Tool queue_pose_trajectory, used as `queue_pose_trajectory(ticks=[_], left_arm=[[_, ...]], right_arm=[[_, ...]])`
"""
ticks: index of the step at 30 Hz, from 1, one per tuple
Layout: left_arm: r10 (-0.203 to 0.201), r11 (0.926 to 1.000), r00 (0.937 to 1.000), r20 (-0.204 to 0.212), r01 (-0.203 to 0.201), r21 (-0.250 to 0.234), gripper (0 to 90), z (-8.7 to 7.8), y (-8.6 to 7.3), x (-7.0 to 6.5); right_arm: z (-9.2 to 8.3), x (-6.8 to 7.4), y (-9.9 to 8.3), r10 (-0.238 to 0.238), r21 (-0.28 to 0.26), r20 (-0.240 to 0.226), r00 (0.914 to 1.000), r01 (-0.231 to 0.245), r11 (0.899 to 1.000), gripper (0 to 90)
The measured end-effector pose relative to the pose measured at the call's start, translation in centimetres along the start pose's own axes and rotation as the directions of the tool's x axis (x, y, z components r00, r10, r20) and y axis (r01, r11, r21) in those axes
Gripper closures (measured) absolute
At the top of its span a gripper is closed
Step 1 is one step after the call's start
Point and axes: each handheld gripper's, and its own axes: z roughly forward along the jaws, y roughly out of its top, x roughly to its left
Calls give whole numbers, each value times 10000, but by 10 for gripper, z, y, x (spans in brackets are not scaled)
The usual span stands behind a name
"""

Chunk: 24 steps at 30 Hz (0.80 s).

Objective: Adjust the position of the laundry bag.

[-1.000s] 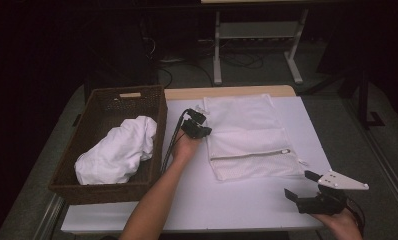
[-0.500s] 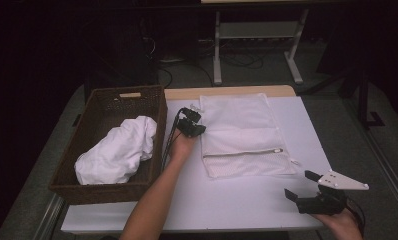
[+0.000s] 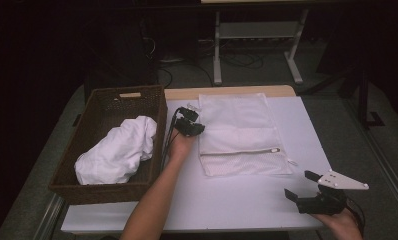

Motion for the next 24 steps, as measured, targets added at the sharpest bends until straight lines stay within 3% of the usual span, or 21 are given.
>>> queue_pose_trajectory(ticks=[9, 12, 18, 24], left_arm=[[236, 9995, 9987, 456, -227, -207, 551, -10, -2, -11], [631, 9977, 9963, 583, -616, -280, 500, -13, -2, -16], [1027, 9944, 9901, 956, -1001, -326, 443, -16, -3, -24], [1358, 9903, 9793, 1501, -1298, -491, 441, -21, -4, -32]], right_arm=[[2, 1, 0, -88, 88, -50, 9999, 88, 9999, 24], [3, 0, 0, -73, 91, -45, 10000, 74, 9999, 24], [3, 0, -1, -19, 165, -41, 10000, 20, 9999, 24], [4, -2, -1, 11, 136, -67, 10000, -10, 9999, 24]])
